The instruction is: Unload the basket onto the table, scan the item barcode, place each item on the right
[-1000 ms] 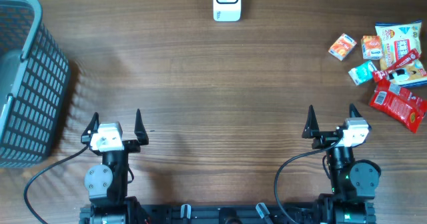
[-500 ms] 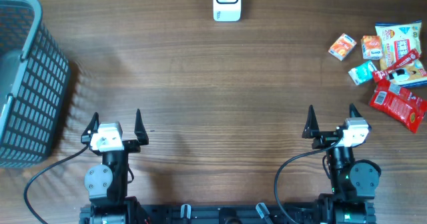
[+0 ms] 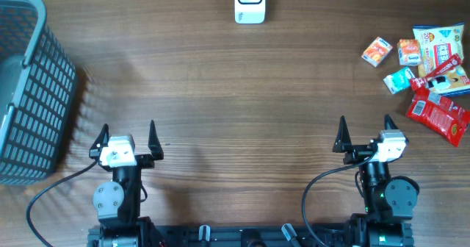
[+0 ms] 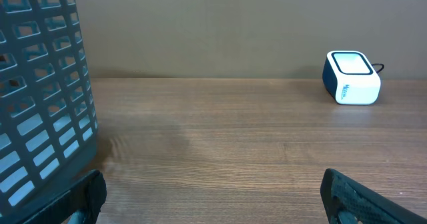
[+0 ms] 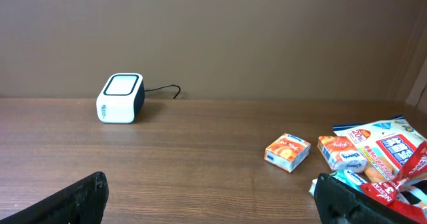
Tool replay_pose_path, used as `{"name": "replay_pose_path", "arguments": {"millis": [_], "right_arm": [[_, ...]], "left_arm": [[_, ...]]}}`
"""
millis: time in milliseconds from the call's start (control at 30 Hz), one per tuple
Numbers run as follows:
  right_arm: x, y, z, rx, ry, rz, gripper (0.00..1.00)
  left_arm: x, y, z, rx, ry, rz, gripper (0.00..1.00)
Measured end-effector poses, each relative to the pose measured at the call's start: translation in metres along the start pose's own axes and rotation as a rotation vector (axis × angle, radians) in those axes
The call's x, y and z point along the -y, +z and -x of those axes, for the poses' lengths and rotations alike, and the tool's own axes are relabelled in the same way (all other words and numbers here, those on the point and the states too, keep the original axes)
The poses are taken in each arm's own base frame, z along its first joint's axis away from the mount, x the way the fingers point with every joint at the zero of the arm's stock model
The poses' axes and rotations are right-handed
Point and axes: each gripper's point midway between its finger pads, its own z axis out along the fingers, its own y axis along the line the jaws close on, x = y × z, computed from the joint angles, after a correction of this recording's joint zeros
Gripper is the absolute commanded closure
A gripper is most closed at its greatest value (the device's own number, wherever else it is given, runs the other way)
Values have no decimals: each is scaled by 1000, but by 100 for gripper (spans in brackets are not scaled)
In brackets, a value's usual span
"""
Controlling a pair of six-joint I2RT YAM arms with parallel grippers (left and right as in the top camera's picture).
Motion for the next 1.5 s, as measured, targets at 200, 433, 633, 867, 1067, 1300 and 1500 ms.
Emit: {"name": "replay_pose_path", "arguments": {"millis": [200, 433, 633, 867, 1067, 1300, 1500], "right_arm": [[0, 0, 0, 0, 0, 0, 0], [0, 0, 0, 0, 0, 0, 0], [2, 0, 0, -1, -36, -11, 0], [6, 0, 0, -2, -79, -34, 0], [7, 0, 0, -2, -68, -38, 0], [7, 0, 0, -2, -66, -38, 0], [7, 0, 0, -2, -64, -38, 0]], "left_arm": [[0, 0, 0, 0, 0, 0, 0], [0, 0, 0, 0, 0, 0, 0], [0, 0, 0, 0, 0, 0, 0], [0, 0, 0, 0, 0, 0, 0], [0, 0, 0, 0, 0, 0, 0], [0, 0, 0, 0, 0, 0, 0], [0, 0, 0, 0, 0, 0, 0]]}}
